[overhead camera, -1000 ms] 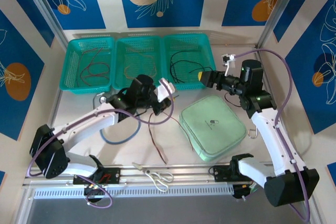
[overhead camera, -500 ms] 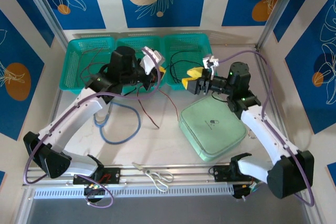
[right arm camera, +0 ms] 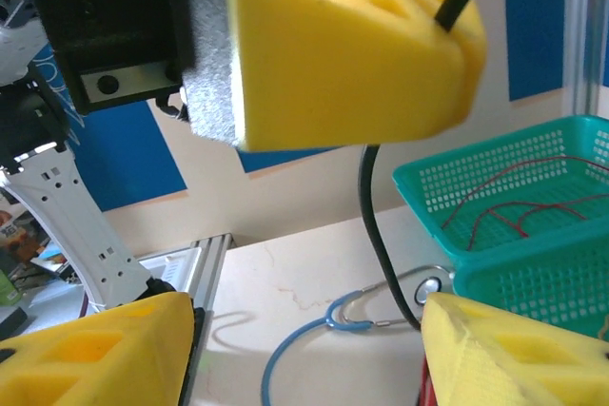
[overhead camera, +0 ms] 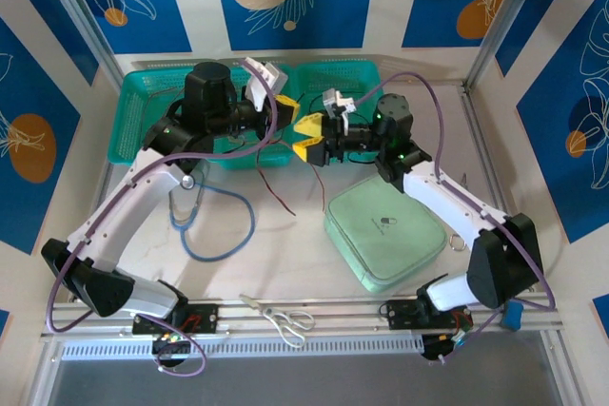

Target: Untangle the cables

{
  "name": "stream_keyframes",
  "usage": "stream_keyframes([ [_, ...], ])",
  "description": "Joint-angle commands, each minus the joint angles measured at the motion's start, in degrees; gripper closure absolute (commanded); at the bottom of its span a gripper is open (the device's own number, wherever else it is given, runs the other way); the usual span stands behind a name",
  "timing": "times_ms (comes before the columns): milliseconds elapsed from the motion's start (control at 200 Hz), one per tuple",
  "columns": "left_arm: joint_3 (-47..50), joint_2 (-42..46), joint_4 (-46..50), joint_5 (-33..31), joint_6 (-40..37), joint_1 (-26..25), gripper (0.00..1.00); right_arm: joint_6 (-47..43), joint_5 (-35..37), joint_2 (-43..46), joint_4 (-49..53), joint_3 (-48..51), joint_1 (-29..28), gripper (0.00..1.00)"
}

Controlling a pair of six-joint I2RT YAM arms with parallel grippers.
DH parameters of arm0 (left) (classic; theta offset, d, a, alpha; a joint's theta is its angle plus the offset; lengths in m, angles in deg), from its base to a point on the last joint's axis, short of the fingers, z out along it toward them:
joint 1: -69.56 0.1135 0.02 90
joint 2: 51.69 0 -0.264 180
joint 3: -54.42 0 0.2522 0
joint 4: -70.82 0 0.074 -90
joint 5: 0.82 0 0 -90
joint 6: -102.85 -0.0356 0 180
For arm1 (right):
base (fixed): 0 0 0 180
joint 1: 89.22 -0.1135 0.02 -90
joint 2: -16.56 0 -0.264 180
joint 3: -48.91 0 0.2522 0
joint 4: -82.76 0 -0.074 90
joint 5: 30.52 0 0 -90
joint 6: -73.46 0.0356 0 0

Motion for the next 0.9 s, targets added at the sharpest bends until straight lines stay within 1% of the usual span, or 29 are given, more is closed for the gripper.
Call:
stream_keyframes([
  [0, -2.12, -0.43, -1.55, 3.13, 2.35, 0.68, 1.0, -0.24, -1.75, -2.39, -3.17, -3.48, -1.01, 0.38],
  [75, -2.12, -0.36, -1.63, 3.49, 2.76, 0.71, 1.0, 1.63, -2.06, -4.22, -5.97, -4.45, -1.18, 0.41],
  [145, -1.99, -0.26, -1.84, 3.69, 3.19, 0.76, 1.0, 2.62, -1.97, -5.58, -7.2, -5.47, -1.19, 0.47],
  [290, -2.03, -0.26, -2.17, 4.13, 3.81, 0.78, 1.0, 4.91, -2.45, -7.95, -10.05, -7.15, -1.28, 0.63],
  [410, -1.73, -0.26, -2.39, 4.27, 4.04, 0.76, 1.0, 6.1, -2.93, -9.08, -11.07, -8.21, -1.47, 0.79],
  [490, -1.52, -0.22, -2.53, 4.1, 4.22, 0.95, 1.0, 6.4, -2.68, -9.12, -11.14, -8.11, -1.39, 0.96],
  [525, -1.34, -0.18, -2.77, 3.87, 4.28, 1.12, 1.0, 6.74, -2.41, -9.11, -11.15, -8.05, -1.29, 1.0],
  [540, -1.28, -0.11, -2.86, 3.83, 4.37, 1.16, 0.95, 6.87, -2.37, -9.12, -11.23, -8.01, -1.2, 1.0],
  [600, -1.07, 0.21, -3.56, 3.17, 4.65, 1.44, 0.69, 7.28, -1.96, -9.1, -10.82, -8.3, -1.02, 1.0],
  [665, -1.05, 0.81, -4.45, 1.79, 4.74, 1.8, 0.48, 6.87, -1.05, -8.8, -9.67, -8.67, -0.92, 1.0],
  [690, -1.15, 1.15, -4.56, 1.06, 4.53, 1.9, 0.42, 6.57, -0.59, -8.68, -9.3, -8.67, -0.88, 1.0],
  [745, -1.99, 2.07, -3.78, -1.3, 4.34, 2.13, 0.34, 5.85, 0.36, -8.49, -8.42, -8.76, -0.71, 1.0],
  [830, -3.75, 3.95, -1.15, -4.69, 5.26, 3.14, 0.3, 5.71, 2.34, -8.31, -7.18, -9.09, -0.15, 1.0],
  [895, -4.08, 6.05, 0.86, -7.52, 6.34, 3.98, 0.23, 5.72, 3.66, -8.31, -6.12, -9.28, 0.57, 1.0],
])
